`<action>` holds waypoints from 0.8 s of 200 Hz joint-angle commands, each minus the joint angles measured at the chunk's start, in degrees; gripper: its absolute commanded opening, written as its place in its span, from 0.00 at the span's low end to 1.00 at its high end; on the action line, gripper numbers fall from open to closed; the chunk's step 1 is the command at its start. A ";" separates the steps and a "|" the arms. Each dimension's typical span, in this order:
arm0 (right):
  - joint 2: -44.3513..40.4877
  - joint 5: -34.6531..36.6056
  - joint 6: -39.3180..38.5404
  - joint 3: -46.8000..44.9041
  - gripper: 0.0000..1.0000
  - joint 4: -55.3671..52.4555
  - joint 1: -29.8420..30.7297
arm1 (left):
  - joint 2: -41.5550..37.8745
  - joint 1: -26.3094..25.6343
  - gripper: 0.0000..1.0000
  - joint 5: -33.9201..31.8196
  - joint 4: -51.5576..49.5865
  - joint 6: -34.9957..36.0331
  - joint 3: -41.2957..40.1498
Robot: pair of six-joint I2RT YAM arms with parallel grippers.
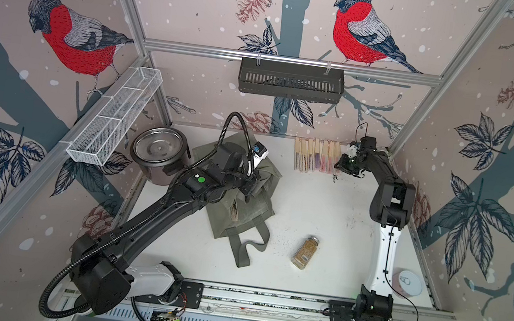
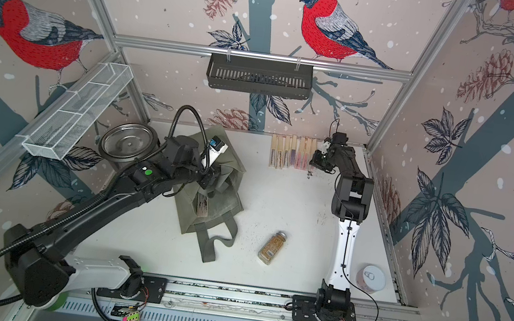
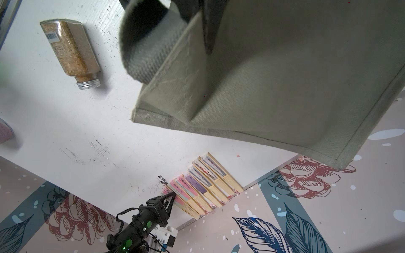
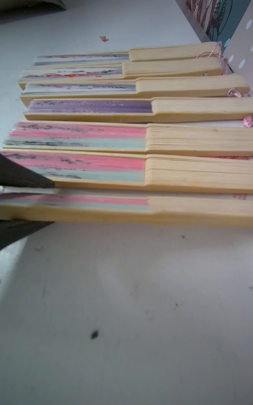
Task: Take out the folding fans from the tote bags
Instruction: Place the folding fan at the center of the board, then pick up the folding fan from the canvas bag.
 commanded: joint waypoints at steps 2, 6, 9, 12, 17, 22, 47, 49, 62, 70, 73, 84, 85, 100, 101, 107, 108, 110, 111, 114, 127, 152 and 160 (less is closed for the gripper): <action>-1.14 1.93 0.66 0.97 0.31 -3.33 -0.05 | -0.04 -0.04 0.00 0.42 2.33 0.37 0.17; -1.47 2.17 0.84 0.97 0.34 -3.25 -0.05 | -0.04 -0.03 0.00 0.42 2.38 0.37 0.19; -1.66 2.41 0.93 0.97 0.36 -3.24 -0.05 | 0.00 -0.05 0.00 0.42 2.38 0.37 0.20; -1.91 2.67 1.15 1.01 0.38 -3.22 -0.05 | 0.04 -0.08 0.00 0.42 2.33 0.36 0.20; -2.37 3.11 1.31 1.06 0.39 -3.16 -0.14 | -0.03 -0.06 0.00 0.43 2.37 0.36 0.03; -2.87 3.62 1.63 1.01 0.39 -3.13 -0.15 | 0.01 -0.08 0.00 0.33 2.38 0.31 0.10; -5.26 5.97 3.00 0.98 0.43 -3.07 -0.24 | 0.03 -0.04 0.00 0.33 2.37 0.37 0.14; -5.48 6.18 3.11 0.97 0.43 -3.07 -0.29 | 0.00 -0.07 0.00 0.33 2.34 0.37 0.18; -6.99 7.49 3.71 0.60 0.43 -2.94 -0.01 | -0.05 -0.07 0.00 0.24 2.39 0.37 0.08; -8.36 7.47 3.93 -0.07 0.43 -2.49 0.27 | -0.10 -0.07 0.00 0.24 2.36 0.35 0.14; -8.86 7.55 4.06 -0.47 0.43 -2.41 0.37 | -0.01 -0.08 0.00 0.24 2.38 0.37 0.17; -11.34 8.20 4.89 -2.40 0.43 -1.31 1.06 | -0.05 -0.07 0.00 0.33 2.38 0.37 0.17; -11.58 8.29 4.91 -2.65 0.43 -1.18 1.16 | 0.00 -0.07 0.00 0.33 2.38 0.37 0.18; -16.35 8.86 6.48 -7.73 0.43 1.82 2.26 | 0.01 -0.05 0.00 0.33 2.37 0.35 0.14; -16.72 8.89 6.63 -8.26 0.43 2.10 2.29 | -0.02 -0.06 0.00 0.33 2.38 0.36 0.13; -19.00 8.91 7.51 -11.52 0.43 4.17 2.63 | -0.04 -0.08 0.00 0.33 2.38 0.37 0.19; -19.59 8.91 7.72 -12.13 0.43 4.55 2.70 | 0.00 -0.08 0.00 0.33 2.38 0.37 0.15; -20.55 8.85 8.09 -13.36 0.43 5.34 2.82 | -0.01 -0.08 0.00 0.33 2.39 0.37 0.12; -21.02 8.79 8.27 -13.97 0.43 5.75 2.84 | -0.03 -0.03 0.00 0.33 2.39 0.37 0.11; -22.48 8.89 8.75 -15.86 0.43 6.90 3.15 | -0.02 -0.04 0.00 0.33 2.39 0.37 0.15; -28.62 9.33 11.01 -24.29 0.42 12.16 4.48 | -0.01 -0.03 0.00 0.24 2.33 0.37 0.17; -40.29 11.13 13.84 -39.95 0.42 20.29 8.93 | 0.13 -0.03 0.00 0.23 2.40 0.29 0.19; -43.84 11.95 14.80 -44.95 0.42 22.94 10.81 | 0.28 -0.08 0.00 0.33 2.40 0.28 0.15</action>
